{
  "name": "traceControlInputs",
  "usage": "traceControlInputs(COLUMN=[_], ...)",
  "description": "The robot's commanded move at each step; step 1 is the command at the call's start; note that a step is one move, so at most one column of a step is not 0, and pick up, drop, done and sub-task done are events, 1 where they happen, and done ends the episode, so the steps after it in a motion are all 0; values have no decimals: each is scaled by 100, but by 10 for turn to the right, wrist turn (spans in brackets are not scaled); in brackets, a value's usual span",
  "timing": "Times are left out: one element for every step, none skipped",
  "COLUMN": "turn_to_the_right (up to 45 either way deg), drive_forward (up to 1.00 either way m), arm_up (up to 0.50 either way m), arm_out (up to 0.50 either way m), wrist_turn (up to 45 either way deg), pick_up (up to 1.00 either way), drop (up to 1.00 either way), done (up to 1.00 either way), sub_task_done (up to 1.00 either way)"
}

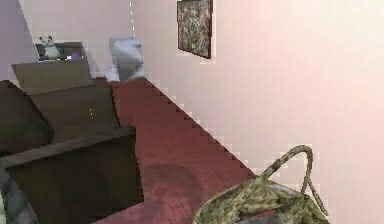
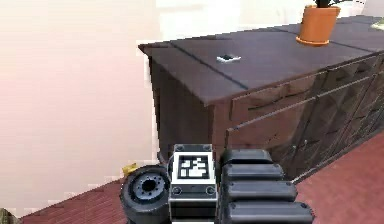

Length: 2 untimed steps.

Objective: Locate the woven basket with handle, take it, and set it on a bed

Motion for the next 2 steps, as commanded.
traceControlInputs(turn_to_the_right=[0,0], drive_forward=[50,90], arm_up=[0,0], arm_out=[0,0], wrist_turn=[0,0], pick_up=[0,0], drop=[0,0], done=[0,0], sub_task_done=[0,0])
